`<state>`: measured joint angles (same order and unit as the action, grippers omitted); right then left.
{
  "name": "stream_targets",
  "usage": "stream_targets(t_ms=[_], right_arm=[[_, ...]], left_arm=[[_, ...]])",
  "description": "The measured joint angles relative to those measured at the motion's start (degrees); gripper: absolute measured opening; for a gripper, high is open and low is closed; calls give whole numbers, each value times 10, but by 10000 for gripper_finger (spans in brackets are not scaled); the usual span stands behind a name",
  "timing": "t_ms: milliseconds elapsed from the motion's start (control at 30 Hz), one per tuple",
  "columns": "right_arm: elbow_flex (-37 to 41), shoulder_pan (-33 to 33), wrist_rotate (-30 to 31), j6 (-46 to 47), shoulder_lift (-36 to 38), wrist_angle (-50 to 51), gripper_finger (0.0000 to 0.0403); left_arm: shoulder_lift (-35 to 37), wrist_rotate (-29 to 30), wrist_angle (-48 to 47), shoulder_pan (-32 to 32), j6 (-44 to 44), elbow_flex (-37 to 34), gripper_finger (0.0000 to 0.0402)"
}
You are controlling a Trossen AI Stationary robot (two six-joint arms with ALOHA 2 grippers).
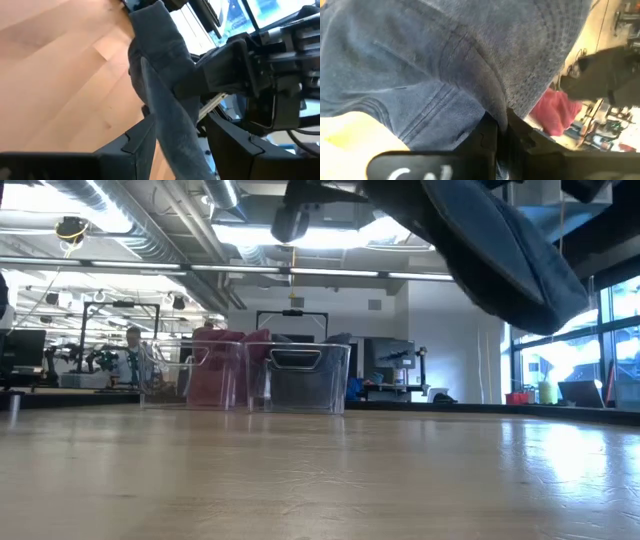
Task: Pick & Place hat
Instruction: Put the blue cap into the right transparent bin
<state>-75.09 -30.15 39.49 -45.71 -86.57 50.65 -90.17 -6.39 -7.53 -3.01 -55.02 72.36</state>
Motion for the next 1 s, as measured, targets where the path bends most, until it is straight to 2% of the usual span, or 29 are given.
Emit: stream_targets(t_ms=[200,533,800,1000], right_arm=[[-13,0,101,-44,-31,-2,12],[-14,-8,96,-47,-31,-6,12],[-14,-23,91,-86,-31,-24,12],[-14,-15,144,-90,-30,-40,12]], left_arm=[[0,-39,0,-3,-24,0,164],[0,-21,0,-3,-23,0,164],[0,0,0,10,-14,0,164],[0,-22,0,1,-27,0,164]])
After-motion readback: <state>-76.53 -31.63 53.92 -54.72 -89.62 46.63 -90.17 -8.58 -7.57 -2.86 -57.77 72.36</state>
